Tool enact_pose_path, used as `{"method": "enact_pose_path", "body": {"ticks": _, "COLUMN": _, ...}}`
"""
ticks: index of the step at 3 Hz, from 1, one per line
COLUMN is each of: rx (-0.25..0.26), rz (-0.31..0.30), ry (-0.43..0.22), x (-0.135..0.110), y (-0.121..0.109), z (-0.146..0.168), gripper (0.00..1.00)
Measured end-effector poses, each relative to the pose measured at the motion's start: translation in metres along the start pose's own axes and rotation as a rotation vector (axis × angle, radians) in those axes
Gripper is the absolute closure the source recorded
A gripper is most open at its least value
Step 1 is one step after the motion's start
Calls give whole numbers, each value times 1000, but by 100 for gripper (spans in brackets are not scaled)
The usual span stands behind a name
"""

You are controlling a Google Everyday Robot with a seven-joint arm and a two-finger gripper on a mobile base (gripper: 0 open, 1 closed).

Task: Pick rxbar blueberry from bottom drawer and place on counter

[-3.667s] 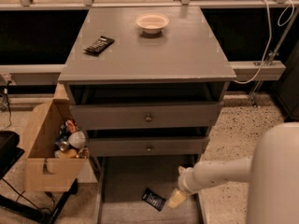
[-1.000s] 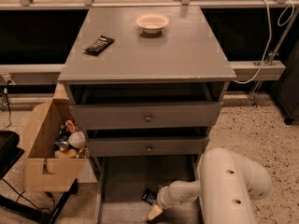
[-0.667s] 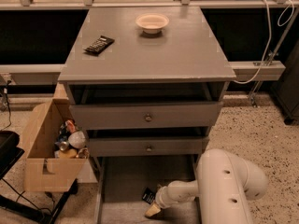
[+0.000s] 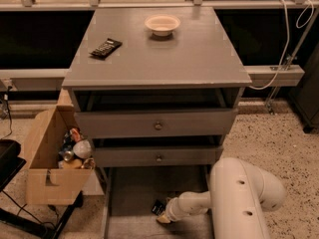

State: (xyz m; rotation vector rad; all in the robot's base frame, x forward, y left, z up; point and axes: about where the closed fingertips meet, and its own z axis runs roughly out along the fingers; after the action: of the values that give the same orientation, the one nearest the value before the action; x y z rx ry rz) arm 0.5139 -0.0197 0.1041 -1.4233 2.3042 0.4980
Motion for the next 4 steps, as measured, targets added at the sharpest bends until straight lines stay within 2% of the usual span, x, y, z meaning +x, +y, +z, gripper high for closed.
{"method": "enact_pose_path", "body": {"ticks": 1, "rx": 0, "rz": 0, "ry": 0, "x": -3, "y": 1, "z": -5, "gripper": 86}}
{"method": "enact_pose_path", "body": {"ticks": 2, "rx": 0, "rz": 0, "ry": 0, "x": -4, "y": 1, "z": -7, "gripper": 100}}
{"method": "enact_pose_path", "body": {"ticks": 3, "rx": 0, "rz": 0, "ry": 0, "x": -4, "y": 1, "z": -7, "gripper": 100}}
{"method": "enact_pose_path", "body": {"ticks": 4, "rx": -33, "rz": -74, "ry": -27, "x": -32, "y": 14, "z": -28, "gripper": 100}}
